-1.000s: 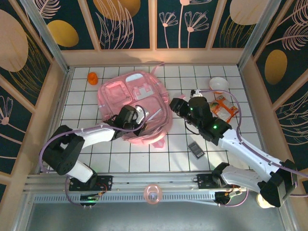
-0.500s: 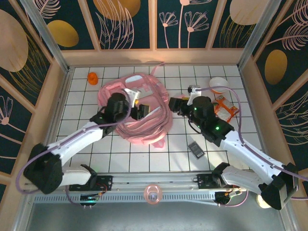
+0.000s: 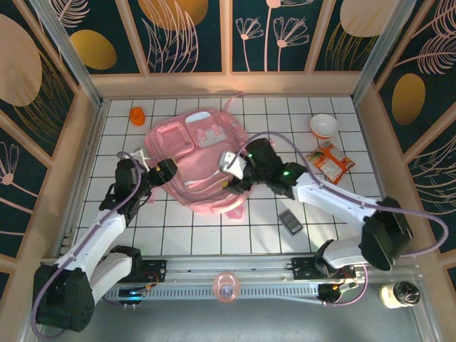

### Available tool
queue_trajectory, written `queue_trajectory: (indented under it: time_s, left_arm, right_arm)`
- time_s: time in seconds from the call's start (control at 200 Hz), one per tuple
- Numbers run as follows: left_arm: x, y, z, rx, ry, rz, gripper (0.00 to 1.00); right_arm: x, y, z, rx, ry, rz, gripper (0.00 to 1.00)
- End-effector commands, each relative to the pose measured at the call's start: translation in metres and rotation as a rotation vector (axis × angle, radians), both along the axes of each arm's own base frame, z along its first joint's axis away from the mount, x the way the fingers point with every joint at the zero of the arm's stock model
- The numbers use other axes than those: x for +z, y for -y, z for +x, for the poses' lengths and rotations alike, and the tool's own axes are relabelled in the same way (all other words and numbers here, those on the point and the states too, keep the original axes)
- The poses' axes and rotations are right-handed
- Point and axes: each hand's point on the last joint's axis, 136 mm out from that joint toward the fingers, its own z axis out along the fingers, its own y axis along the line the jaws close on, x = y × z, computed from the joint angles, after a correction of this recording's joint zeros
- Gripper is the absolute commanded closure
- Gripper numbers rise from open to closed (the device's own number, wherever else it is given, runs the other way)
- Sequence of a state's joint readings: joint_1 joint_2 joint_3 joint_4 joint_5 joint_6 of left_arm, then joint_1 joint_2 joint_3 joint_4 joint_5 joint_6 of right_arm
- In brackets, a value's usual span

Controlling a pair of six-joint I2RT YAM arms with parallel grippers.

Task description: Pack the student bag

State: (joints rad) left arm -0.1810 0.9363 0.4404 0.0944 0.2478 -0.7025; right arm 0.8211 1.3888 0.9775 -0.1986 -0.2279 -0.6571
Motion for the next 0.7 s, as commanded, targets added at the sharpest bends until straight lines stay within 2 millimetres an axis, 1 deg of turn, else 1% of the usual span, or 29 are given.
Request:
queue_trajectory:
  time_s: [0.0,0.105,0.18,0.365,0.47,0.54,0.616,0.696]
  left_arm:
    - [0.009,-0.002,-0.006,0.054,0.018,-0.150,0.23]
    - [0.004,-0.009,-0.012,0.102,0.019,-0.186,0.23]
    - [0.003,-0.013,-0.015,0.126,0.026,-0.203,0.23]
    - [0.000,-0.017,-0.018,0.157,0.028,-0.214,0.24]
    - [-0.001,-0.018,-0.018,0.163,0.025,-0.221,0.24]
    - [-0.003,-0.019,-0.018,0.168,0.023,-0.221,0.24]
    - [-0.005,-0.019,-0.018,0.172,0.025,-0.220,0.24]
    - [-0.007,-0.020,-0.018,0.179,0.020,-0.222,0.24]
  right_arm:
    - [-0.022,-0.009,-0.003,0.199,0.166,-0.171,0.28]
    - [-0.041,-0.019,-0.003,0.264,0.177,-0.228,0.28]
    - [-0.054,-0.025,-0.008,0.313,0.171,-0.262,0.28]
    - [-0.070,-0.037,-0.022,0.405,0.143,-0.282,0.28]
    - [-0.075,-0.039,-0.031,0.451,0.077,-0.291,0.28]
    - [-0.073,-0.039,-0.035,0.445,0.013,-0.309,0.28]
    - [-0.064,-0.041,-0.040,0.444,-0.025,-0.299,0.28]
    - [-0.060,-0.042,-0.042,0.443,-0.021,-0.284,0.26]
